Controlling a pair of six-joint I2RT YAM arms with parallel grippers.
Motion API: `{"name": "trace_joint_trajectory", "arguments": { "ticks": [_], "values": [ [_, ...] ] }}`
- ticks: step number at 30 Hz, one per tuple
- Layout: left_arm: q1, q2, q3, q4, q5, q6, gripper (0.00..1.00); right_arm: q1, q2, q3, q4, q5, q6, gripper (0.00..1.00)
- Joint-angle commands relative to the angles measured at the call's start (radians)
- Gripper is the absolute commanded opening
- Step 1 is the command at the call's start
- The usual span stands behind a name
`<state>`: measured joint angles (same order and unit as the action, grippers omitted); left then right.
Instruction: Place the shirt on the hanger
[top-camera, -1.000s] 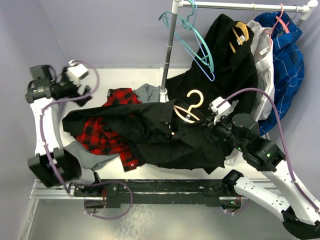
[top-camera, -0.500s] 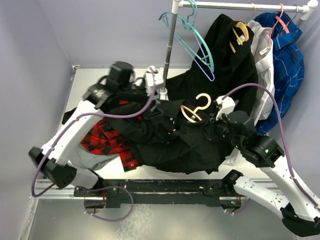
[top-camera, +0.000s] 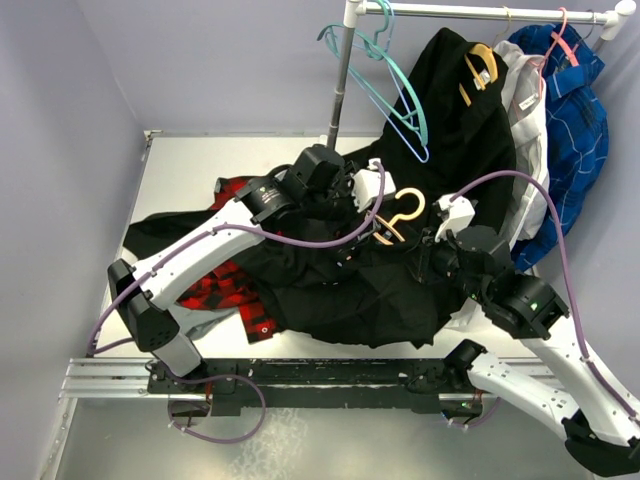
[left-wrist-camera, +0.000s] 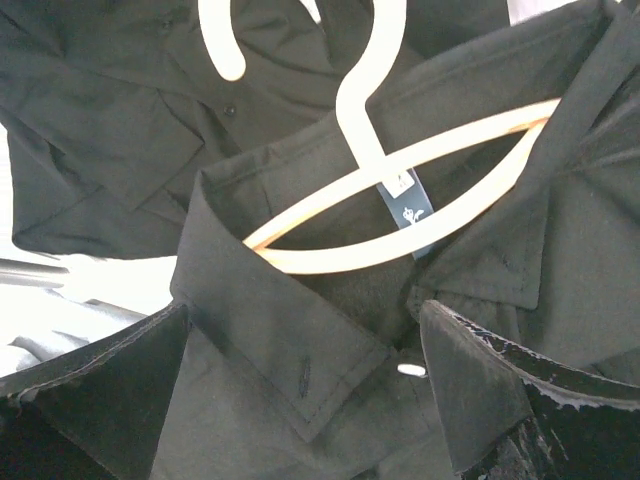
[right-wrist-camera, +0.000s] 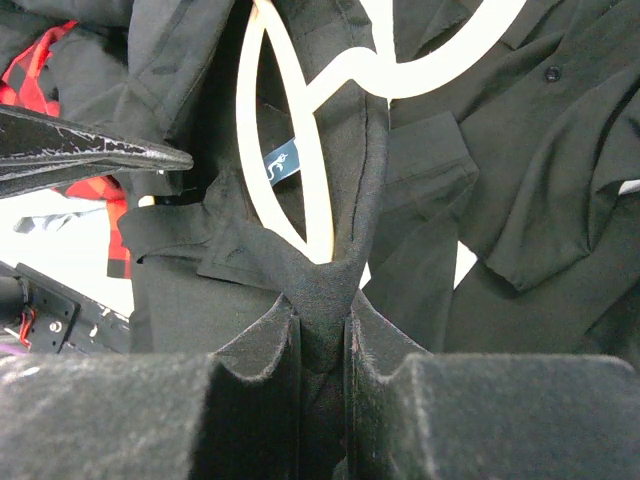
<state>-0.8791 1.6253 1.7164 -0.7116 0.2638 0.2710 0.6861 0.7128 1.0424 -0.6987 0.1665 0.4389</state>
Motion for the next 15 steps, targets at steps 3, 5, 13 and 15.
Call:
{"name": "trace_joint_trajectory", "arguments": {
  "ticks": [3,5,13,15],
  "values": [
    [-0.026,0.022,0.072,0.026,-0.060,-0.036,0.99,-0.003,0.002,0.008,0.084,0.022,0.031,0.00],
    [-0.026,0.024,0.063,0.034,-0.099,-0.046,0.99,-0.003,0.001,0.010,0.091,0.025,0.031,0.00],
    [-0.027,0.016,-0.023,0.024,-0.192,-0.051,0.79,-0.002,-0.001,0.023,0.104,-0.008,0.038,0.00],
    [-0.027,0.001,-0.050,0.029,-0.201,-0.044,0.79,-0.003,0.000,0.025,0.109,-0.011,0.038,0.00]
  ]
}}
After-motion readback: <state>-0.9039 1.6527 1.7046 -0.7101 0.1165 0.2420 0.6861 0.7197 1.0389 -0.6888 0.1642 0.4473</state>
